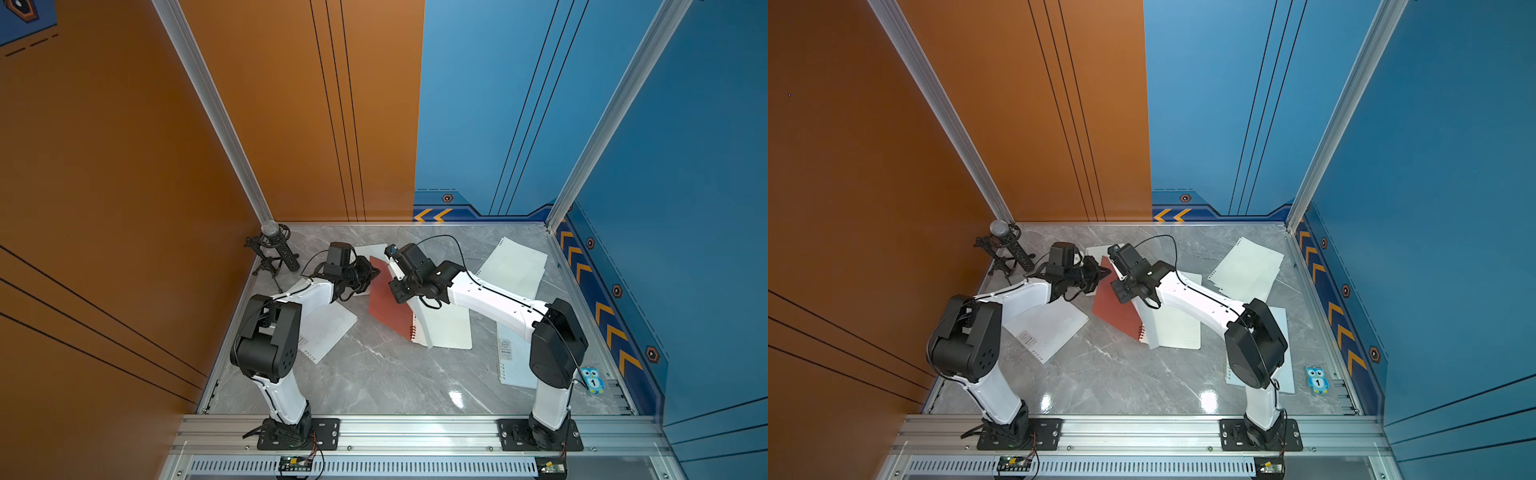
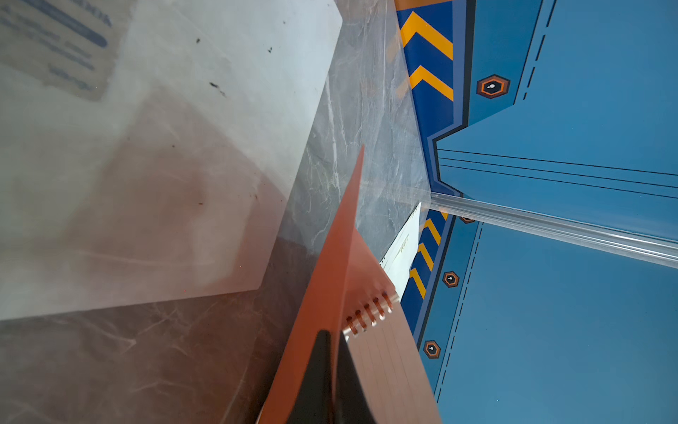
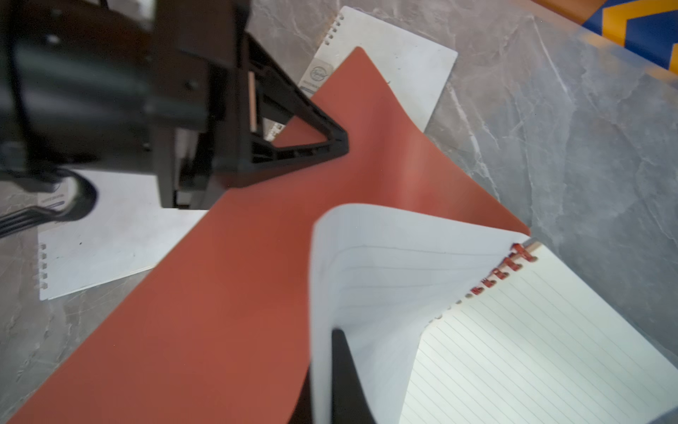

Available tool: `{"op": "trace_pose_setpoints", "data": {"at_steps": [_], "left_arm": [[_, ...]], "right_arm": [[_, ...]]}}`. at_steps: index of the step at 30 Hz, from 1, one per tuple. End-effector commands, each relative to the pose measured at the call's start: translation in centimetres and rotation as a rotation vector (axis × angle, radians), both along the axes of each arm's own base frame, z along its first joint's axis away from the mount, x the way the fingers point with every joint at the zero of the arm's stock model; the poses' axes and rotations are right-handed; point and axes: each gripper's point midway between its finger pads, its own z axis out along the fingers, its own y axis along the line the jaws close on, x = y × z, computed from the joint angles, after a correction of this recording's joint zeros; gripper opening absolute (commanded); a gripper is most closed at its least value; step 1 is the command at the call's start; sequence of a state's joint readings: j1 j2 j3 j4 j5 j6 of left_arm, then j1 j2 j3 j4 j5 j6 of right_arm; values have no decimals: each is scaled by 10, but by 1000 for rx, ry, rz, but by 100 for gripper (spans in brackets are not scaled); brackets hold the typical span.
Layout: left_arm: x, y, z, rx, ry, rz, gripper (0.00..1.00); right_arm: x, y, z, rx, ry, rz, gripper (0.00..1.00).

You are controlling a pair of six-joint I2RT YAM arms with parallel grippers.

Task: Tear off pages from different notebooks
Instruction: Tear off the paper from the notebook.

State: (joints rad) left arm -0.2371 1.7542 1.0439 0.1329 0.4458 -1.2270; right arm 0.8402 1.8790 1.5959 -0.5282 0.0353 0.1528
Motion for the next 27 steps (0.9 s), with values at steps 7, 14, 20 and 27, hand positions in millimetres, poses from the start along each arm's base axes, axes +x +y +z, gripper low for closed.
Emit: {"op": "trace_pose_setpoints", "data": {"at_steps": [7,14,20,27], "left_arm": [[14,15,-1,12,25,141,0],[16,19,-6,19,37,165,0],[18,22,-10,24,46,182,0],[17,27,-15,35,57,212,0]], "right_arm": [[-66,5,4,-15,-33,146,3],[-80,-2,-37,-163,-54,158,3],[-97,-21,-69,-278,-59,181,3],[-111,-26,-78,-267,-45,227,4]]}}
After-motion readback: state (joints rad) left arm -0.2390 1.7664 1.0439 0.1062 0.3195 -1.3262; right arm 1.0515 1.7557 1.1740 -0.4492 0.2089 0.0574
